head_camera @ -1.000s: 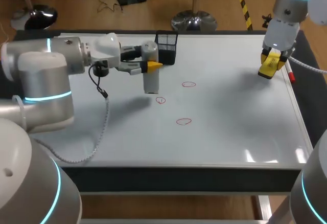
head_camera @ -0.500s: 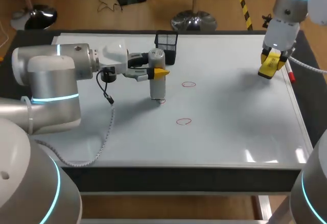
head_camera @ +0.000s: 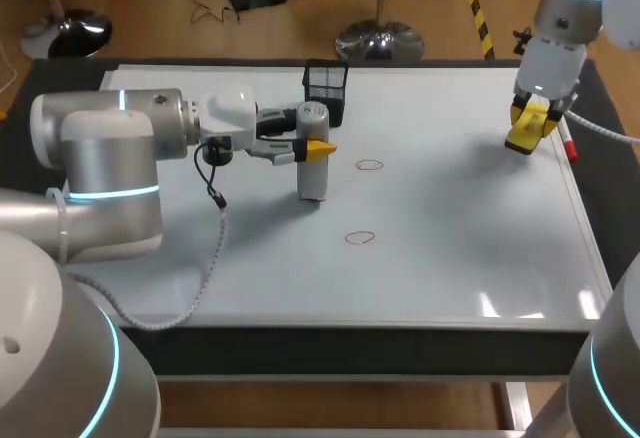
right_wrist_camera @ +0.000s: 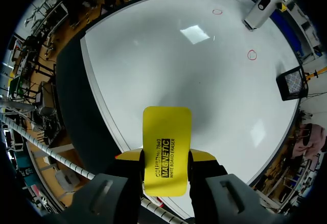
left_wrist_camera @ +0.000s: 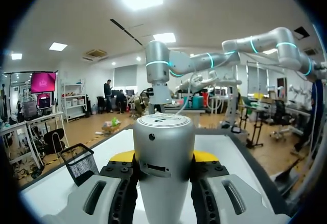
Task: Pick up the inspection probe, press it on each red-marked spot on the whiteboard one by one, put down the probe, pick up the eraser, and wipe off all the red marks.
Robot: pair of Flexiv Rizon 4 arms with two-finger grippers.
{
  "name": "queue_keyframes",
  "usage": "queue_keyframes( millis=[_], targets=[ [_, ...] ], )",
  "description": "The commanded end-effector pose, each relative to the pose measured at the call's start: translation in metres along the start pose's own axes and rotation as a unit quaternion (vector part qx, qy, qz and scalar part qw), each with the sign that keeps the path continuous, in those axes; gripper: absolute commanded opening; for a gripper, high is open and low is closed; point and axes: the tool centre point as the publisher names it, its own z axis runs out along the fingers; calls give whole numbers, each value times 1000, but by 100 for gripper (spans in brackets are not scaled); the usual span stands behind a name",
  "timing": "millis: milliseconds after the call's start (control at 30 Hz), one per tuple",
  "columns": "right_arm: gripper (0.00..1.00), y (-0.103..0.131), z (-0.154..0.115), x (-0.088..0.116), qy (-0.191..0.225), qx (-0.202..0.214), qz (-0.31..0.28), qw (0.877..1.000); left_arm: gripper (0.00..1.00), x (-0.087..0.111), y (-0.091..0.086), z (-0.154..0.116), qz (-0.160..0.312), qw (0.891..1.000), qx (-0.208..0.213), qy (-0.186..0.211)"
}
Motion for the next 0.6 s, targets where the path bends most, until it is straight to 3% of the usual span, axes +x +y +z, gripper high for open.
queue_keyframes(
  millis=[33, 600],
  targets=[
    [0, 0, -1, 1, 1, 1, -1, 1000, 0, 2, 2, 2, 4, 1000, 2, -3],
    [0, 0, -1, 1, 1, 1, -1, 1000, 0, 0, 9, 1, 2, 1000, 1, -8]
  ],
)
